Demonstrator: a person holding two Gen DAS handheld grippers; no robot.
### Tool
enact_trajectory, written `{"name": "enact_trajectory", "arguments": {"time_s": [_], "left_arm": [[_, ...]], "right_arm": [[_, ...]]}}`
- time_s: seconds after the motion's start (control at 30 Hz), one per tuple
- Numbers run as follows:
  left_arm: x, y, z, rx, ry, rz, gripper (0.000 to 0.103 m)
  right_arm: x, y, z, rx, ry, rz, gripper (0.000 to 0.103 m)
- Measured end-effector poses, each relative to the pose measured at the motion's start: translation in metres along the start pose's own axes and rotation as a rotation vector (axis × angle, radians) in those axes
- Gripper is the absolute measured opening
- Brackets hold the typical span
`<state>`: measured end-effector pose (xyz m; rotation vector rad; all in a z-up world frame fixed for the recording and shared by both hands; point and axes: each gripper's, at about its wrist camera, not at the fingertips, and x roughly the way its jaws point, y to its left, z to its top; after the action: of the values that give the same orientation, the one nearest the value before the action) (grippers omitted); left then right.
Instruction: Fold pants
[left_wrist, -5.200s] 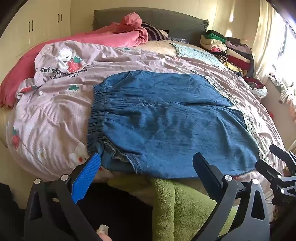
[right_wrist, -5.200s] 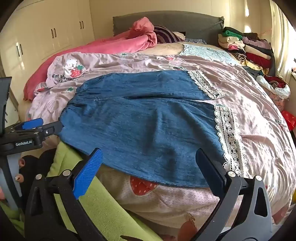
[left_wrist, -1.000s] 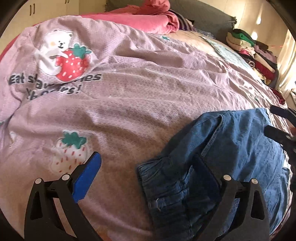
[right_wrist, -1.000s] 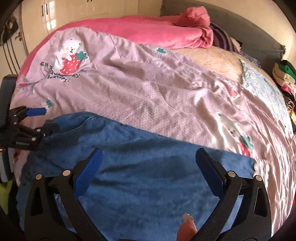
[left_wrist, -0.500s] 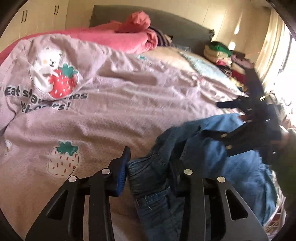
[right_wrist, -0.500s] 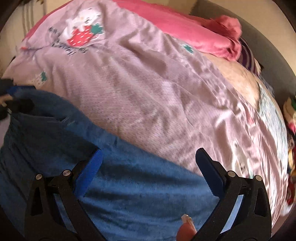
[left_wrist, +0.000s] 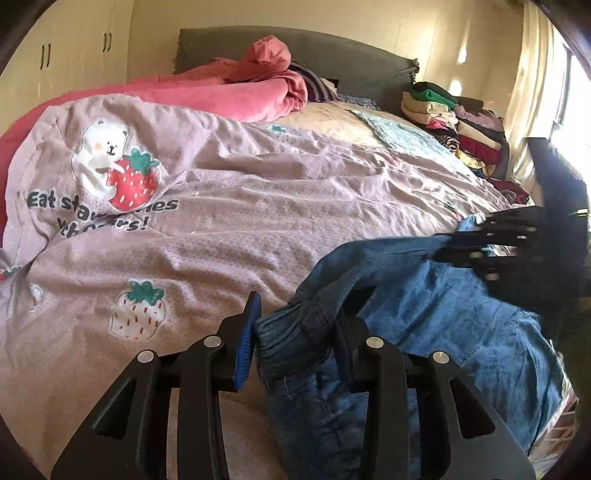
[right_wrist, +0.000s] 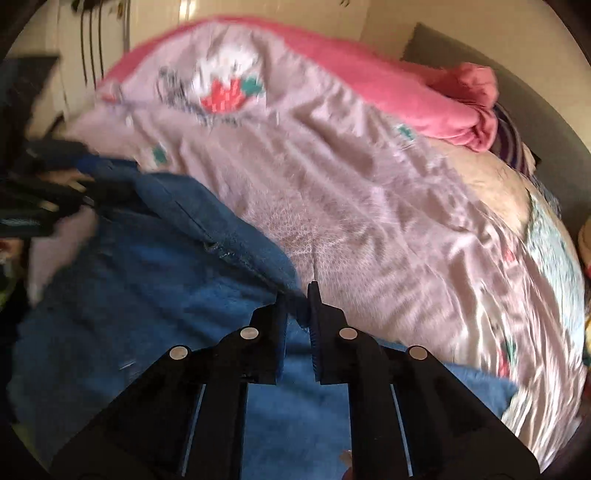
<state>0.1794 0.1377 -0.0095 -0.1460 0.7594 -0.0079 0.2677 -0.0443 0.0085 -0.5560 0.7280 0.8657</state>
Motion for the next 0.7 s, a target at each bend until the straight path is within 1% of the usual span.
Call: {"name": "enact_trajectory", "arguments": {"time_s": [0.07,0.17,0.3,0.4,0.53,0.7], "left_arm": [[-0.009,-0.007,-0.001,0.014,-0.016,-0.004,0.035],[-0.031,-0.016,-0.011,0.025,-0.05,-0.019,0.035],[-0.059,-0.026,-0.03,0.04,-0.075,-0.042,0.035],[-0.076,-0.03,-0.047,0.05,-0.077,-0.067,0.035],[-0.091,-0.035,-0.074,0.064,-0.054,-0.077,0.035],[-0.102,-0.036,-0.102,0.075,-0.012,-0.061,0.035]], "right_arm": [[-0.026,0.004,-0.011,0.033,-0.038,0.009,0.006],[-0.051,0.013,-0.026,0.073,-0.067,0.025,0.006],[-0.085,0.041,-0.052,0.093,-0.107,0.051,0.006],[-0.102,0.058,-0.072,0.119,-0.107,0.078,0.006],[-0.116,0.087,-0.097,0.132,-0.082,0.123,0.006],[-0.121,0.12,-0.119,0.128,-0.049,0.18,0.006]]}}
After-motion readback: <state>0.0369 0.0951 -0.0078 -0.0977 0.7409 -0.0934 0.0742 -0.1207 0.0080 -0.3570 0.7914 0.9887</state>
